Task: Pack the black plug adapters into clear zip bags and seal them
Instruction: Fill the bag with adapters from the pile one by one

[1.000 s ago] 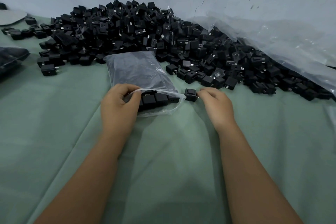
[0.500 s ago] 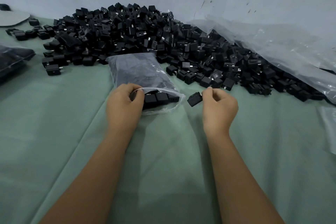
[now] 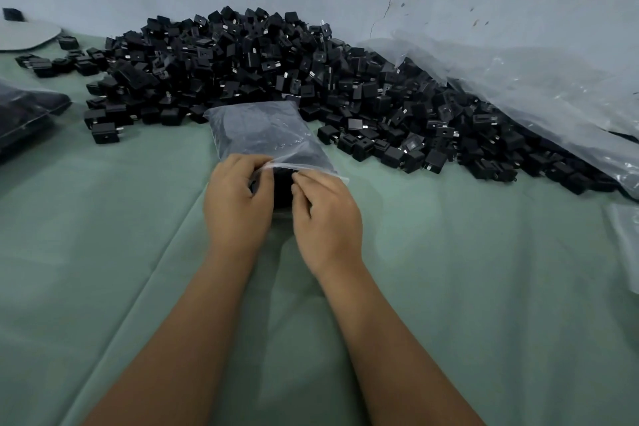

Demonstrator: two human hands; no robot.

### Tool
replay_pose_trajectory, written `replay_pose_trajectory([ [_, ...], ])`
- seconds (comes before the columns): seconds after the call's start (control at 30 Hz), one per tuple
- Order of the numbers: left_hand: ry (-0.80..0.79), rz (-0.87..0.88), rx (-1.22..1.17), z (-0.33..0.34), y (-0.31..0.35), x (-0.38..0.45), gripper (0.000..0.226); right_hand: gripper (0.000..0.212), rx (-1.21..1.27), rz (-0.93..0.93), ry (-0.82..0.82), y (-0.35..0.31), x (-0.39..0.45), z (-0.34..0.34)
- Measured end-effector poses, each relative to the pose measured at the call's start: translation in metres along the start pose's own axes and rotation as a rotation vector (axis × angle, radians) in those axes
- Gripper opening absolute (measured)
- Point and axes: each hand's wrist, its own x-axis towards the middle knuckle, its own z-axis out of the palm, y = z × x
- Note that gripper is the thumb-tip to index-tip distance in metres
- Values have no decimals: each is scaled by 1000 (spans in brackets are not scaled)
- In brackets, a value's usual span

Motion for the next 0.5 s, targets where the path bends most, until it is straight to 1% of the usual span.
replay_pose_trajectory([
  [0.17, -52, -63, 10, -1, -1, 0, 15, 21, -114, -24, -42, -2, -7, -4],
  [0.33, -81, -109, 10, -1, -1, 1, 14, 24, -160, 3, -170, -1, -5, -5],
  [0.5, -71, -104, -38, -4, 0, 0, 18, 20, -121, -3, -135, 1, -6, -5],
])
